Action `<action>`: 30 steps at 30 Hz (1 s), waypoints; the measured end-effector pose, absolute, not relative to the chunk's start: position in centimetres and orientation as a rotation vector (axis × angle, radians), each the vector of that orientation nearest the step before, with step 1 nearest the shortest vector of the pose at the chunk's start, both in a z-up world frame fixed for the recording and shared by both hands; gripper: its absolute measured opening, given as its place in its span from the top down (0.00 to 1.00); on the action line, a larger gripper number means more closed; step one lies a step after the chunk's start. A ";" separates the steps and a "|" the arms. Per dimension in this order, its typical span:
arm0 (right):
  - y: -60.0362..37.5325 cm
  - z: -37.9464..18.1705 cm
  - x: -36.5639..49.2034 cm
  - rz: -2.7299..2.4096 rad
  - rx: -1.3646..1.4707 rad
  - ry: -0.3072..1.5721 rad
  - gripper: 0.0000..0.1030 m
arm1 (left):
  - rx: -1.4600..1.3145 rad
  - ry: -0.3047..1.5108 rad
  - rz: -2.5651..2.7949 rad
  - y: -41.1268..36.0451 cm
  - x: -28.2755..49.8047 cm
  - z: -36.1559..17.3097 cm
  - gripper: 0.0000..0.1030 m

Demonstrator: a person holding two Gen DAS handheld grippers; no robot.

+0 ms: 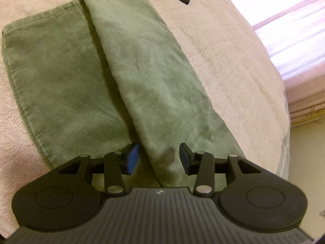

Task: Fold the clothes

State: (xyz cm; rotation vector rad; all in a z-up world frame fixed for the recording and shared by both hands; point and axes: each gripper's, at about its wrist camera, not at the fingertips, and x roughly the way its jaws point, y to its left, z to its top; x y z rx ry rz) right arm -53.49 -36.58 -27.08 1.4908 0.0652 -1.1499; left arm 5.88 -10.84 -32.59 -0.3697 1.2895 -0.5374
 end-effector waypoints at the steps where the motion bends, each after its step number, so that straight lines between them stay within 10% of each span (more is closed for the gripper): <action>1: -36.8 -27.2 -53.6 -1.152 1.488 0.064 0.57 | -0.368 1.291 -0.537 -11.0 6.0 -32.8 0.63; 4: -38.0 -27.3 -54.0 -1.155 1.505 0.106 0.90 | -0.356 1.276 -0.543 -11.4 6.3 -33.3 0.71; 6: -38.3 -26.9 -54.0 -1.145 1.478 0.138 0.92 | -0.346 1.262 -0.549 -11.7 6.6 -33.5 0.94; 8: -38.4 -25.6 -53.7 -1.121 1.404 0.173 0.93 | -0.326 1.247 -0.566 -12.0 6.9 -33.1 0.96; 30: -37.6 -27.7 -55.2 -1.183 1.392 0.340 0.93 | -0.023 1.018 -0.680 -6.4 -1.2 -28.8 0.92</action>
